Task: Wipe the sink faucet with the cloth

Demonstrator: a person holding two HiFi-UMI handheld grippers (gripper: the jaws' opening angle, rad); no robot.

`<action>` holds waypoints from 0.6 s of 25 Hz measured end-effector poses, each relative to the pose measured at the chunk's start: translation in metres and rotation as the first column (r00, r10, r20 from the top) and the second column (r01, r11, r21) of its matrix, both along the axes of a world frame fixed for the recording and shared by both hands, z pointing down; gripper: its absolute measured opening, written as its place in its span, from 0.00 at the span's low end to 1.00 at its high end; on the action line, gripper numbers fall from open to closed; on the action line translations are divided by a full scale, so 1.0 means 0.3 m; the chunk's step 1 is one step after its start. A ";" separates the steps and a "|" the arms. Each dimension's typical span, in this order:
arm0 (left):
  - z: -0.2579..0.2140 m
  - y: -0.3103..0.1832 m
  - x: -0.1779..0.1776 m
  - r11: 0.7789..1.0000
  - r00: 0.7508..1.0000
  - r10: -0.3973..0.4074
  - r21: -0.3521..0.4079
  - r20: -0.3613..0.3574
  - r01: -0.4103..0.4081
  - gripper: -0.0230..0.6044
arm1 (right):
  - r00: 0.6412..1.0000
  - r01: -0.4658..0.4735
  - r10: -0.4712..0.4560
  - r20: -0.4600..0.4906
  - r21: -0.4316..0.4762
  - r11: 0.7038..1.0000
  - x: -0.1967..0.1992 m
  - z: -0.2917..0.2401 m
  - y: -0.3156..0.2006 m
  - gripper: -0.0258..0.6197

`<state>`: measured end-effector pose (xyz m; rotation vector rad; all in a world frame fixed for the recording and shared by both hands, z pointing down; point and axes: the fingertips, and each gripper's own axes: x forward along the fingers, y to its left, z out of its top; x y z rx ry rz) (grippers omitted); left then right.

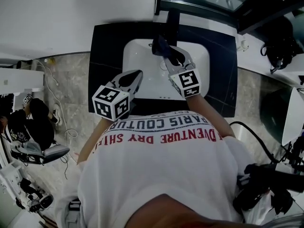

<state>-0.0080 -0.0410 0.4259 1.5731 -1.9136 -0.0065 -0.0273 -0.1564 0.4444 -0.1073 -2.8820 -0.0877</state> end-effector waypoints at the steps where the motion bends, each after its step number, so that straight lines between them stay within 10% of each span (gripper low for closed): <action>1: 0.003 0.001 0.000 1.000 1.000 -0.001 -0.003 -0.001 0.001 0.04 | 1.000 -0.001 0.001 -0.003 0.019 1.000 -0.005 0.008 -0.001 0.14; 15: 0.009 -0.023 0.022 1.000 1.000 0.021 -0.013 -0.002 -0.021 0.04 | 1.000 -0.016 0.016 0.005 0.056 0.998 0.033 0.013 -0.044 0.14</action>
